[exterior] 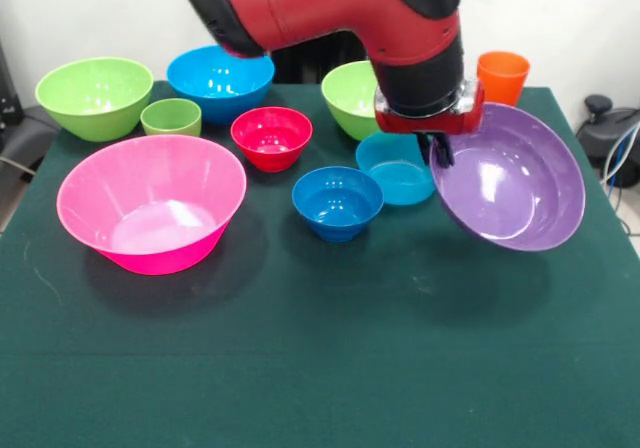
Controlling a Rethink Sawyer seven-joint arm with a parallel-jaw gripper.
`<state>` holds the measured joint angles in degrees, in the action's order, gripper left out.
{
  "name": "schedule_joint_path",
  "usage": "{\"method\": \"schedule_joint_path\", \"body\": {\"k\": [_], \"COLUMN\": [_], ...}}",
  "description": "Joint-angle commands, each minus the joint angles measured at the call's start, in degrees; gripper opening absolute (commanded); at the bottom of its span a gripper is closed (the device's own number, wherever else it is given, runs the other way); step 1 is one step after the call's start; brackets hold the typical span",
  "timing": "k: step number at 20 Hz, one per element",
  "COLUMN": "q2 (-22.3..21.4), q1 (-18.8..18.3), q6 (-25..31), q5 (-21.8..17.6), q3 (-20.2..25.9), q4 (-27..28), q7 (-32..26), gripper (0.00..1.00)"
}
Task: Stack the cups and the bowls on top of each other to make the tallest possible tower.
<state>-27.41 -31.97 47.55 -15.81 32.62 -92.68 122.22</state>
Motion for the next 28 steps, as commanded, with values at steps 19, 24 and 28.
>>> {"method": "schedule_joint_path", "body": {"k": [19, 24, 28], "q2": [13.92, 11.93, 12.00], "q1": [-9.35, -9.63, -10.03], "q6": [14.63, 16.67, 15.63], "q5": [-5.28, -5.59, -5.32], "q3": [8.76, 9.67, 11.45], "q4": [10.49, 10.23, 9.60], "q7": [-29.73, -29.58, -29.91], "gripper": [0.00, 0.00, 0.00]}}
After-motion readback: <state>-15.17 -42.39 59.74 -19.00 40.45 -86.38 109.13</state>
